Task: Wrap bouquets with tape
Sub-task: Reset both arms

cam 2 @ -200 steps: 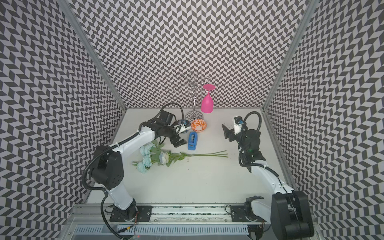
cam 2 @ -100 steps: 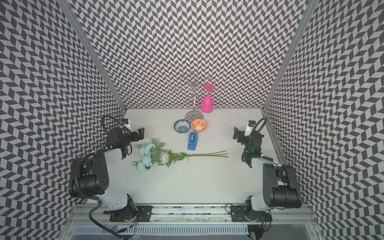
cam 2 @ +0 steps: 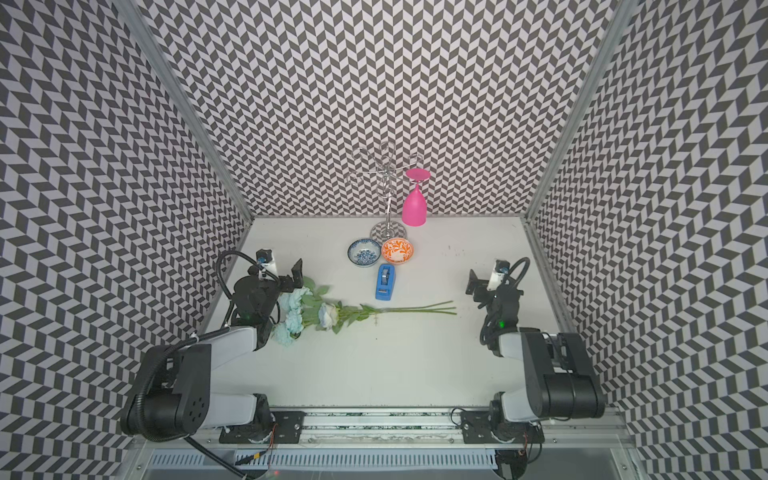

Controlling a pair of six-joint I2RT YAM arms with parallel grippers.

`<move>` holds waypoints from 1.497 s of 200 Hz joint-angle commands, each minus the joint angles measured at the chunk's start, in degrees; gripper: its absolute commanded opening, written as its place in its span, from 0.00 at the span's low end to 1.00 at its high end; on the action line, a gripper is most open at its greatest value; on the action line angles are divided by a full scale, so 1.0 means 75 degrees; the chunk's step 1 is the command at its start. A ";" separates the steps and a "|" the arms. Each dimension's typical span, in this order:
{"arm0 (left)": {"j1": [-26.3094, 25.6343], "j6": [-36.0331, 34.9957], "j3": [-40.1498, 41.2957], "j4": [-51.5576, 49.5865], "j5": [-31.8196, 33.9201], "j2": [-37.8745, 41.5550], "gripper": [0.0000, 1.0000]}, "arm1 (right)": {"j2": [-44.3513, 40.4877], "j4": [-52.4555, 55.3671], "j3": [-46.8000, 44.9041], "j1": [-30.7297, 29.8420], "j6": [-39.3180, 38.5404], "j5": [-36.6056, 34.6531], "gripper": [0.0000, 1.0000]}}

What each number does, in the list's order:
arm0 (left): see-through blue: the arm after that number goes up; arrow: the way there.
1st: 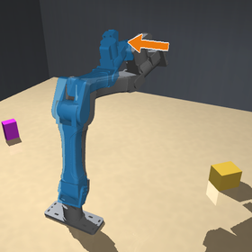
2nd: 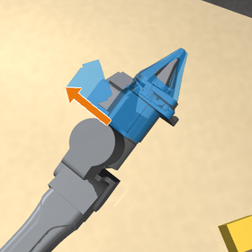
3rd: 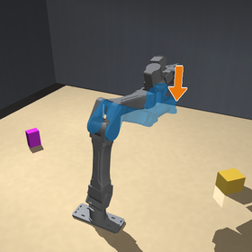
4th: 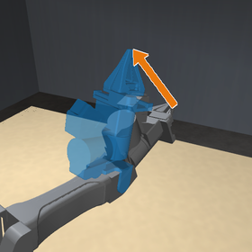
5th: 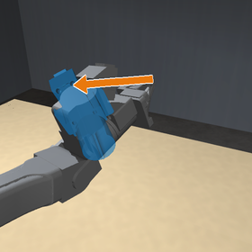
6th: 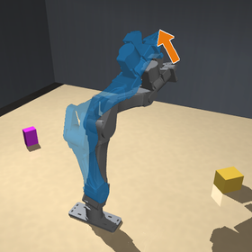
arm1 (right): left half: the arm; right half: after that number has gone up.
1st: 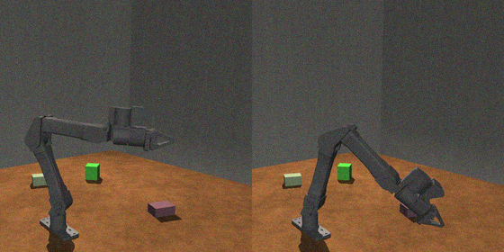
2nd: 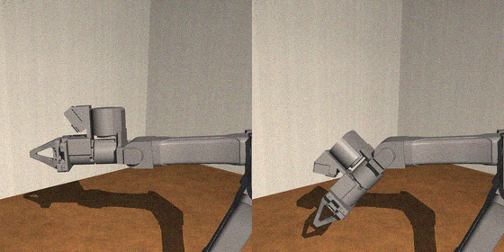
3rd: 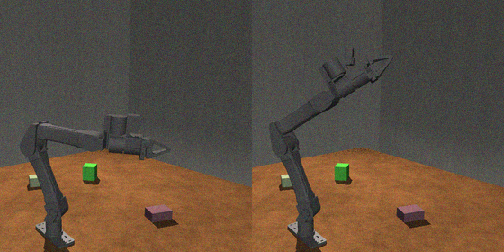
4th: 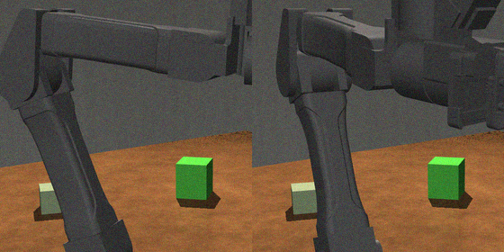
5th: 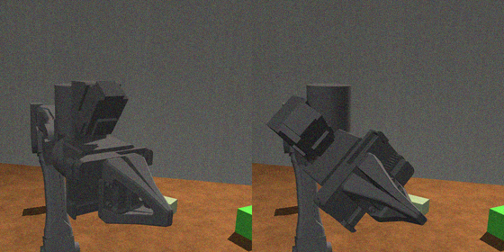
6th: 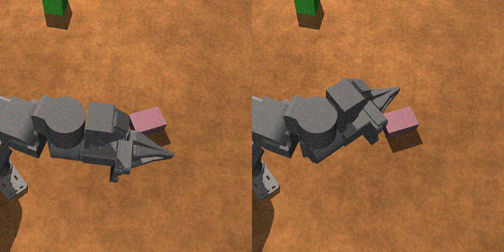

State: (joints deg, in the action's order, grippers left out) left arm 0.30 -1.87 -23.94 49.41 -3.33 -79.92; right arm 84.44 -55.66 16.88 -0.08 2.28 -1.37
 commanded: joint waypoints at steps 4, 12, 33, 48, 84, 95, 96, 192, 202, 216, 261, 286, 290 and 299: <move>-0.0110 -0.0075 0.0506 0.1067 0.0348 -0.0510 1.00 | 0.0652 -0.2792 -0.0433 -0.0362 -0.0389 -0.0585 0.99; -0.0101 0.0116 0.0492 0.0797 0.0384 -0.0411 1.00 | 0.0767 -0.3421 -0.0771 -0.0392 -0.0433 -0.0585 0.99; 0.0130 0.0334 0.1417 0.3712 0.0146 -0.1439 0.99 | 0.0487 -0.2707 -0.0682 -0.0604 -0.0631 -0.0786 0.99; 0.0067 0.0327 0.1230 0.2750 0.0259 -0.1081 0.99 | 0.0510 -0.2260 -0.0322 -0.0611 -0.0390 -0.1221 0.99; -0.0025 0.0270 0.1145 0.2695 0.0478 -0.1175 0.99 | 0.0582 -0.2544 -0.0381 -0.0587 -0.0239 -0.1547 0.99; -0.0027 0.0236 0.1261 0.3165 0.0485 -0.1305 0.99 | 0.0595 -0.2737 -0.0457 -0.0599 -0.0292 -0.1512 0.99; -0.0027 0.0237 0.1260 0.3175 0.0483 -0.1301 0.99 | 0.0604 -0.2738 -0.0458 -0.0599 -0.0293 -0.1509 0.99; -0.0038 0.0255 0.1219 0.2940 0.0494 -0.1220 0.99 | 0.0729 -0.3025 -0.0493 -0.0599 -0.0377 -0.1282 0.99; -0.0036 0.0249 0.1222 0.2948 0.0500 -0.1213 0.99 | 0.0729 -0.3020 -0.0493 -0.0596 -0.0384 -0.1260 0.99; -0.0028 0.0243 0.1220 0.2940 0.0491 -0.1221 0.99 | 0.0745 -0.3009 -0.0482 -0.0599 -0.0381 -0.1259 0.99; -0.0304 0.0038 0.1441 0.2908 0.0846 -0.0532 0.99 | 0.0168 -0.2649 -0.0493 -0.0641 -0.0275 -0.1735 0.99; -0.0731 -0.0205 0.0901 0.0923 0.1212 0.0658 0.99 | -0.0791 -0.0759 -0.0067 -0.0661 -0.0599 -0.0991 0.99; -0.0736 -0.0197 0.0859 0.0837 0.1196 0.0689 0.99 | -0.0835 -0.0638 -0.0013 -0.0668 -0.0628 -0.0937 0.99; -0.0726 -0.0239 0.0883 0.0991 0.1256 0.0521 0.99 | -0.0821 -0.0617 0.0013 -0.0669 -0.0636 -0.0922 0.99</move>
State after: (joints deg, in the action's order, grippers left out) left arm -4.40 -2.59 -15.18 62.26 3.51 -77.17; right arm 80.60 -65.39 14.57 -4.67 -1.13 -10.48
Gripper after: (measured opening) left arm 0.990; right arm 0.993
